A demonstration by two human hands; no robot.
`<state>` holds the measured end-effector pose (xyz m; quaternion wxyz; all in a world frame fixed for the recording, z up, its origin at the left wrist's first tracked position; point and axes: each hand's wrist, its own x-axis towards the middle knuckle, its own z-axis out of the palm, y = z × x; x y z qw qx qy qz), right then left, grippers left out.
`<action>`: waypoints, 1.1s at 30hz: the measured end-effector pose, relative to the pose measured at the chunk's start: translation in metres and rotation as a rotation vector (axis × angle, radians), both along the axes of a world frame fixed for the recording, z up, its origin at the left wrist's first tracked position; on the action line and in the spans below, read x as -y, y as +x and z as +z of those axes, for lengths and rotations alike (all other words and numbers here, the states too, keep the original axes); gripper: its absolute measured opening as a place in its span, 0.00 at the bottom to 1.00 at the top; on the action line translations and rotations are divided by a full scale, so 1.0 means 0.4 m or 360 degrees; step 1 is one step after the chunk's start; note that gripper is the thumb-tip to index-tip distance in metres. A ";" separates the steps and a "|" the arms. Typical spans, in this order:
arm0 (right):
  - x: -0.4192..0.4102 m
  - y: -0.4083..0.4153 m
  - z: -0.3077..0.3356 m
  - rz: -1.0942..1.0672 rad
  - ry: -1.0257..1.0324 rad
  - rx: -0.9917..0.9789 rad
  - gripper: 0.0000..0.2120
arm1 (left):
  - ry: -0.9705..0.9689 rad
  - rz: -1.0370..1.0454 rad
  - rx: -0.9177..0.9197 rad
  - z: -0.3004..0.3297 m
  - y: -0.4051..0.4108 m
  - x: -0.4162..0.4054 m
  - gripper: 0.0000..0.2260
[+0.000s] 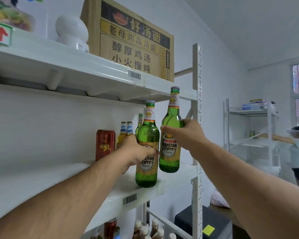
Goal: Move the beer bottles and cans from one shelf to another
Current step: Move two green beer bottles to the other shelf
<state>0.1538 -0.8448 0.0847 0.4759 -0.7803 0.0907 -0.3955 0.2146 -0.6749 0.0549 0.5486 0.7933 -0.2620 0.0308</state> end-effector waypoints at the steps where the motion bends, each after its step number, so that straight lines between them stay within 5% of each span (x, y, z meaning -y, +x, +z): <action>1: 0.015 0.020 0.001 0.0019 0.0016 0.0010 0.20 | 0.0006 -0.0003 0.0005 0.002 0.015 0.016 0.18; 17: 0.267 0.339 -0.008 0.0289 0.0012 -0.0005 0.25 | -0.0004 0.0383 -0.0021 0.014 0.209 0.196 0.16; 33: 0.375 0.654 -0.058 0.0688 -0.0011 -0.0146 0.16 | -0.0101 0.0739 -0.0029 -0.005 0.337 0.288 0.12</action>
